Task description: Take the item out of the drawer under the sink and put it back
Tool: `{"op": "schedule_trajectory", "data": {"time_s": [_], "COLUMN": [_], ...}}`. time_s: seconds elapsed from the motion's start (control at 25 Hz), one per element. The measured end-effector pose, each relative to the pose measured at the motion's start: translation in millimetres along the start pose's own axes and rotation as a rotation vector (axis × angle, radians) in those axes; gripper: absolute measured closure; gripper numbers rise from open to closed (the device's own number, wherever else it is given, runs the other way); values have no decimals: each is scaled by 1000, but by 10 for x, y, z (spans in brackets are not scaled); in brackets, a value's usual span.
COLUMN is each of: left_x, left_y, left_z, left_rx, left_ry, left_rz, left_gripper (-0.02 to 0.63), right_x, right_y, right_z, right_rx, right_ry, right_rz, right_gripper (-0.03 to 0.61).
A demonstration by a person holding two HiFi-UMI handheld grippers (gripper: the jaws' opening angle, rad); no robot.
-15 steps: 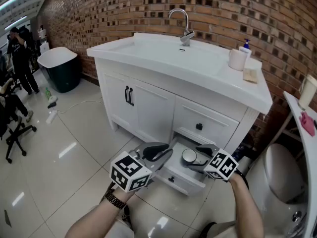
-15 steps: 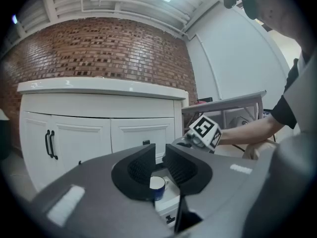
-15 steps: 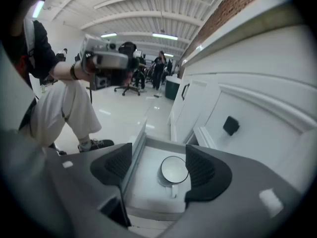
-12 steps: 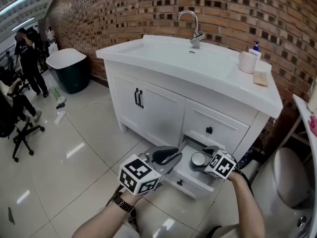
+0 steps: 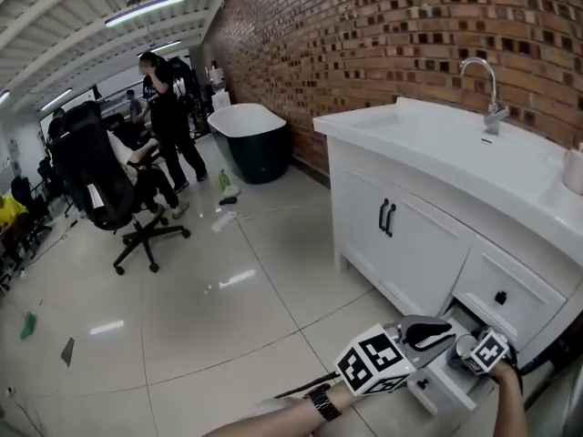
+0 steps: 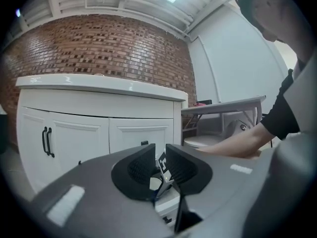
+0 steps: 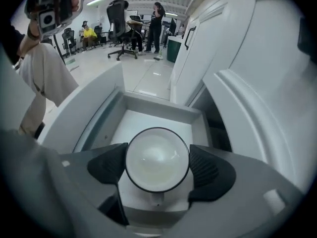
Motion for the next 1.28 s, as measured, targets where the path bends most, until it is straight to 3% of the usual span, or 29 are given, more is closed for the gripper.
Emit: {"op": "schedule_trajectory", "data": {"time_s": [0.24, 0.4, 0.56, 0.8, 1.08, 1.28], "left_x": [-89, 62, 149, 75, -2, 20], "left_y": [-26, 27, -61, -119, -181, -196], "left_z": [115, 41, -18, -13, -52, -101], "left_rx": [-20, -36, -70, -78, -35, -27], "left_ry": [9, -23, -57, -6, 52, 51], "left_rz": [-3, 19, 21, 57, 224, 251], "left_gripper": [532, 532, 532, 491, 492, 492], "right_x": [-90, -276, -353, -411, -513, -437], "right_y": [325, 286, 354, 451, 288, 101], "right_z": [-81, 358, 759, 1250, 1129, 879], "right_rx": [135, 148, 258, 402, 353, 282], "right_ry": [-12, -29, -71, -146, -113, -106], "right_rz": [95, 24, -20, -52, -70, -86], "right_gripper": [192, 193, 195, 199, 206, 207]}}
Point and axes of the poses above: the fingertips, and each gripper's own axes: z backward along the fingers, x to its right, y out of its top, the point moved 5 cm from there along z, backward along the fingers, and after that the axes turned 15 degrees about x, right-handed, at the moved point
